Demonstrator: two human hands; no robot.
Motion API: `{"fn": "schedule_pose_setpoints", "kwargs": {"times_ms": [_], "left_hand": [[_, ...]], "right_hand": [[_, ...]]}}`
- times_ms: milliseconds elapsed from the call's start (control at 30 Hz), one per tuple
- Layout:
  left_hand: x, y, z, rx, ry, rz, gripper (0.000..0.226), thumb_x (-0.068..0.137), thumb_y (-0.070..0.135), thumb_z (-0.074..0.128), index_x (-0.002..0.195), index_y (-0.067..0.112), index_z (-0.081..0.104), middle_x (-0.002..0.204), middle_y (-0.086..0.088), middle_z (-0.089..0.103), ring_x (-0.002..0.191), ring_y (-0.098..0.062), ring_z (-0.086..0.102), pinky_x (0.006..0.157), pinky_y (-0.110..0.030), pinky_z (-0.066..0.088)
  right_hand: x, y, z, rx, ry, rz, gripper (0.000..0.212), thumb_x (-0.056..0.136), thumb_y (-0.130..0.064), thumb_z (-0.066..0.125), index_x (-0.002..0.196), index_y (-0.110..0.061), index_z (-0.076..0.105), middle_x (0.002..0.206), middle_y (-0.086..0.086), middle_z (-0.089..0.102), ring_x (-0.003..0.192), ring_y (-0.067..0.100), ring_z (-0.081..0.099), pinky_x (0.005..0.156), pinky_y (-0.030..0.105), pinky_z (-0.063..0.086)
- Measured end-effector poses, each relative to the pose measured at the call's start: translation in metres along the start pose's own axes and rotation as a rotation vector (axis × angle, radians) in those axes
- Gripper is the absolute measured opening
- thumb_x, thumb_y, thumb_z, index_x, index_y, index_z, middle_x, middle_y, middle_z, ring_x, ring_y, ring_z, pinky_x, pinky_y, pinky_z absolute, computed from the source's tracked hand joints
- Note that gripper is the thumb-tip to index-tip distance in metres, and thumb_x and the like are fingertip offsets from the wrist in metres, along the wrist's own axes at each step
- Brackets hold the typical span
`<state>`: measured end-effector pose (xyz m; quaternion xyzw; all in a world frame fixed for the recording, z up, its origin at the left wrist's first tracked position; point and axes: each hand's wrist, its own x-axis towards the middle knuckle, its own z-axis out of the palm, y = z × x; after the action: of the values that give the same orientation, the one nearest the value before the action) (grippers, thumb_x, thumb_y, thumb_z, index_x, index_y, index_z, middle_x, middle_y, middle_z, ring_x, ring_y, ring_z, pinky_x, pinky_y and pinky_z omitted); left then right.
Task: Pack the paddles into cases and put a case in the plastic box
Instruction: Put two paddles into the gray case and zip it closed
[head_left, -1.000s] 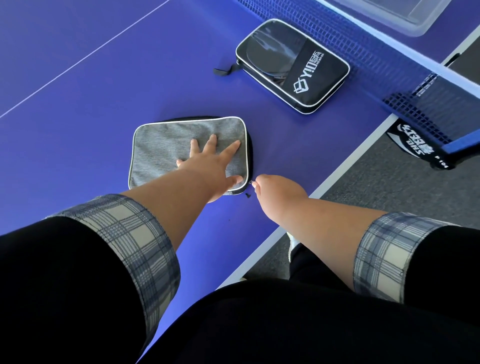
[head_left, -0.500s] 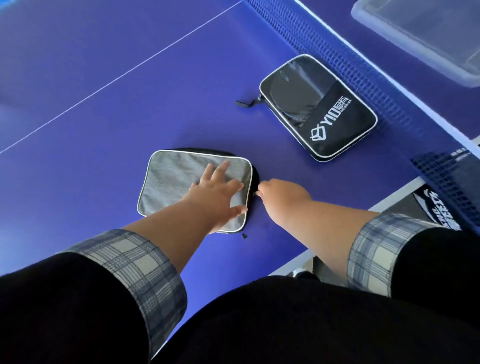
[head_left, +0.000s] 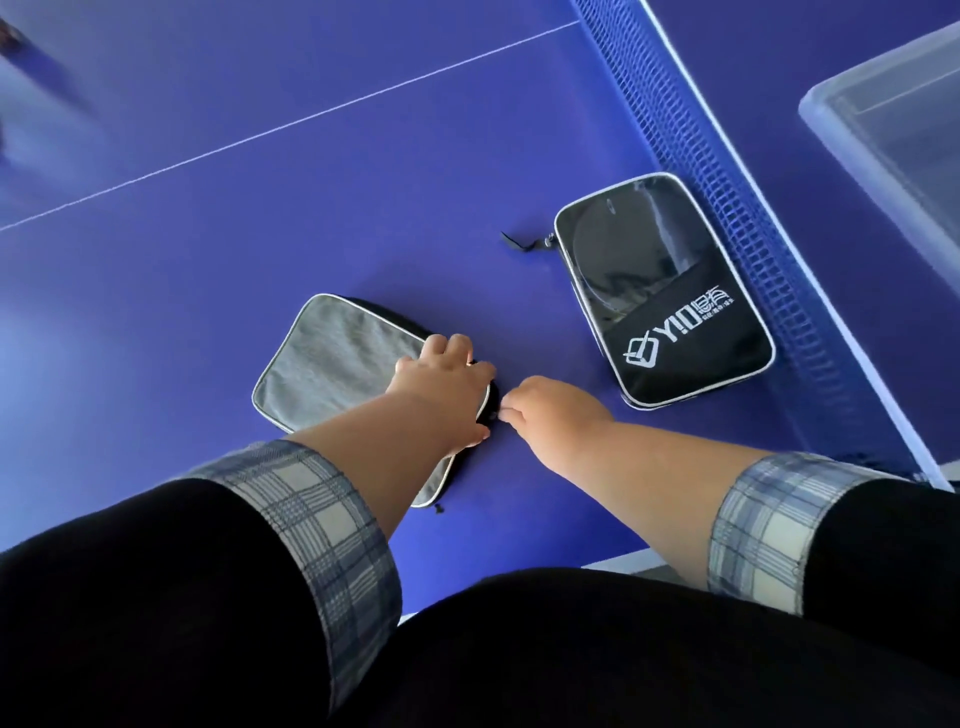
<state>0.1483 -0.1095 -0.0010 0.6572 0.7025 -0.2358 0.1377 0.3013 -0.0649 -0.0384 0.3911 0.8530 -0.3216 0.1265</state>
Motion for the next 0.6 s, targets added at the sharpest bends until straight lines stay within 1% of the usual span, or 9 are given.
{"fn": "schedule_pose_setpoints", "kwargs": {"times_ms": [67,133,167,233,267,367,433,500,600], "left_hand": [[0.000,0.001,0.001,0.007,-0.019,0.016,0.068,0.073,0.063,0.065,0.132,0.035,0.045,0.143,-0.001,0.027,0.127,-0.026,0.025,0.084,-0.044,0.042],[-0.005,0.002,0.008,0.014,-0.059,0.070,0.067,0.077,0.062,0.063,0.135,0.035,0.043,0.156,0.000,0.017,0.140,-0.027,0.013,0.097,-0.051,0.038],[-0.009,0.002,0.011,0.016,-0.071,0.103,0.068,0.079,0.061,0.062,0.137,0.034,0.042,0.158,0.003,0.020,0.143,-0.026,0.012,0.103,-0.054,0.034],[-0.018,0.001,0.019,-0.003,-0.071,0.144,0.069,0.080,0.057,0.064,0.138,0.030,0.040,0.149,0.007,0.037,0.142,-0.022,0.021,0.108,-0.058,0.028],[-0.022,0.001,0.023,-0.016,-0.059,0.151,0.071,0.079,0.055,0.065,0.140,0.029,0.038,0.145,0.008,0.042,0.141,-0.021,0.025,0.109,-0.058,0.026],[-0.033,0.000,0.031,-0.031,-0.021,0.156,0.085,0.077,0.053,0.068,0.147,0.026,0.027,0.140,0.007,0.047,0.137,-0.019,0.032,0.111,-0.057,0.023],[-0.039,0.002,0.034,-0.027,-0.011,0.161,0.087,0.079,0.053,0.066,0.149,0.024,0.025,0.141,0.005,0.046,0.138,-0.020,0.030,0.112,-0.055,0.021],[-0.044,0.005,0.038,-0.040,-0.007,0.159,0.085,0.082,0.053,0.063,0.151,0.021,0.024,0.146,0.001,0.042,0.143,-0.022,0.023,0.115,-0.053,0.016],[-0.052,0.005,0.043,-0.115,-0.024,0.153,0.088,0.089,0.049,0.059,0.156,0.018,0.010,0.157,0.000,0.030,0.150,-0.022,0.008,0.120,-0.047,0.007]], "right_hand": [[-0.002,0.000,-0.001,-0.029,-0.028,-0.035,0.034,0.105,-0.036,0.037,0.092,-0.017,0.062,0.087,-0.002,0.044,0.076,0.025,0.047,0.059,0.033,0.032],[-0.006,-0.002,0.000,-0.069,-0.055,-0.073,0.035,0.105,-0.036,0.037,0.093,-0.016,0.063,0.087,-0.002,0.045,0.076,0.024,0.046,0.061,0.034,0.033],[-0.007,-0.003,0.001,-0.085,-0.063,-0.089,0.034,0.105,-0.035,0.037,0.094,-0.017,0.064,0.087,-0.002,0.046,0.076,0.024,0.047,0.060,0.033,0.034],[-0.009,-0.004,0.001,-0.098,-0.066,-0.107,0.034,0.105,-0.034,0.036,0.096,-0.017,0.065,0.086,-0.001,0.048,0.078,0.025,0.050,0.060,0.034,0.036],[-0.009,-0.005,0.000,-0.099,-0.065,-0.113,0.034,0.105,-0.035,0.036,0.097,-0.017,0.065,0.087,0.000,0.049,0.079,0.026,0.053,0.061,0.035,0.038],[-0.009,-0.006,-0.002,-0.102,-0.067,-0.126,0.033,0.105,-0.037,0.036,0.094,-0.019,0.061,0.087,0.000,0.052,0.081,0.027,0.058,0.061,0.036,0.043],[-0.009,-0.009,-0.002,-0.087,-0.060,-0.114,0.033,0.105,-0.036,0.036,0.093,-0.017,0.060,0.087,0.001,0.055,0.080,0.026,0.058,0.061,0.037,0.046],[-0.008,-0.011,-0.002,-0.052,-0.059,-0.087,0.034,0.105,-0.035,0.036,0.095,-0.016,0.062,0.091,0.003,0.059,0.082,0.027,0.061,0.066,0.040,0.051],[-0.009,-0.015,0.000,0.045,-0.053,-0.038,0.029,0.105,-0.035,0.038,0.090,-0.021,0.059,0.092,0.000,0.060,0.085,0.026,0.060,0.066,0.036,0.048]]}}
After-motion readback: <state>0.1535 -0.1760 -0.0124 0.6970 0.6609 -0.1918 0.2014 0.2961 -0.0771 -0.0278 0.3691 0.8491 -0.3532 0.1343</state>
